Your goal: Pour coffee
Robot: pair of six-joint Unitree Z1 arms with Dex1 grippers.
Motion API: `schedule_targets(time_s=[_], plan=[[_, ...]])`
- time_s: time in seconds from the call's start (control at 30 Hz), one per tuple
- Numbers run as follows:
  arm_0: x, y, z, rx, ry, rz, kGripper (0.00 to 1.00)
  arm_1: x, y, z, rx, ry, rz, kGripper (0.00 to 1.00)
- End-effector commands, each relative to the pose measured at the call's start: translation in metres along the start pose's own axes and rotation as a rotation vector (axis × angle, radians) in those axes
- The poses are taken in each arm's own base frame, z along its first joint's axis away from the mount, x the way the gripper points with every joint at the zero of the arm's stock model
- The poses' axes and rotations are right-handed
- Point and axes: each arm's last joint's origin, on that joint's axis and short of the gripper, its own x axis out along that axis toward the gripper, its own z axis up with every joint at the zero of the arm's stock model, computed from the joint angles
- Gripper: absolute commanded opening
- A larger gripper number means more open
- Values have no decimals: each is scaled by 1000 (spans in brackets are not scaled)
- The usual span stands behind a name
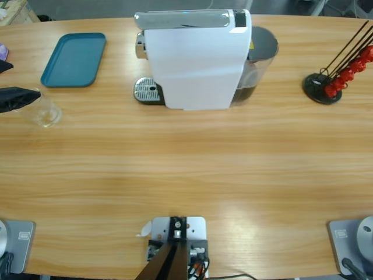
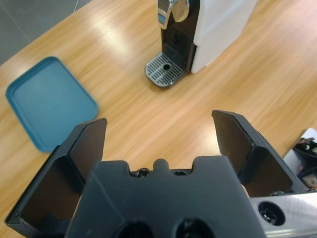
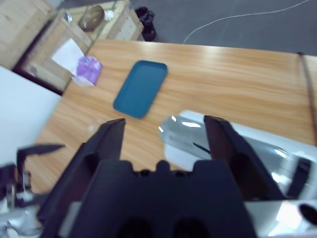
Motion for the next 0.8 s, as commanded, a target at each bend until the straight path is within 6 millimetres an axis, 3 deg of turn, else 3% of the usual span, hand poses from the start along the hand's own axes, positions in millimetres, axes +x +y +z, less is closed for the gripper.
schedule_targets(time_s=[0.03, 0.13, 0.2, 0.37, 0.43, 0.6, 0.8], plan=[[-34, 7, -3, 67, 93, 42, 931, -82, -46, -42, -90, 41, -89, 1000], [-40, 8, -17, 204, 182, 53, 943, -101, -62, -63, -93, 54, -109, 1000], [-39, 12, -30, 190, 233, 96, 1000, -105, -67, -72, -95, 66, -112, 1000], [-37, 32, -51, -150, 278, 373, 996, -111, -72, -79, -99, 77, -108, 1000], [-35, 35, -58, -254, 257, 411, 982, -112, -72, -79, -111, 77, -104, 1000], [-8, 47, -61, -290, 309, 413, 1000, -116, -79, -90, -122, 101, -112, 1000], [20, 52, -75, -270, 238, 400, 998, -139, -95, -112, -109, 90, -114, 1000]])
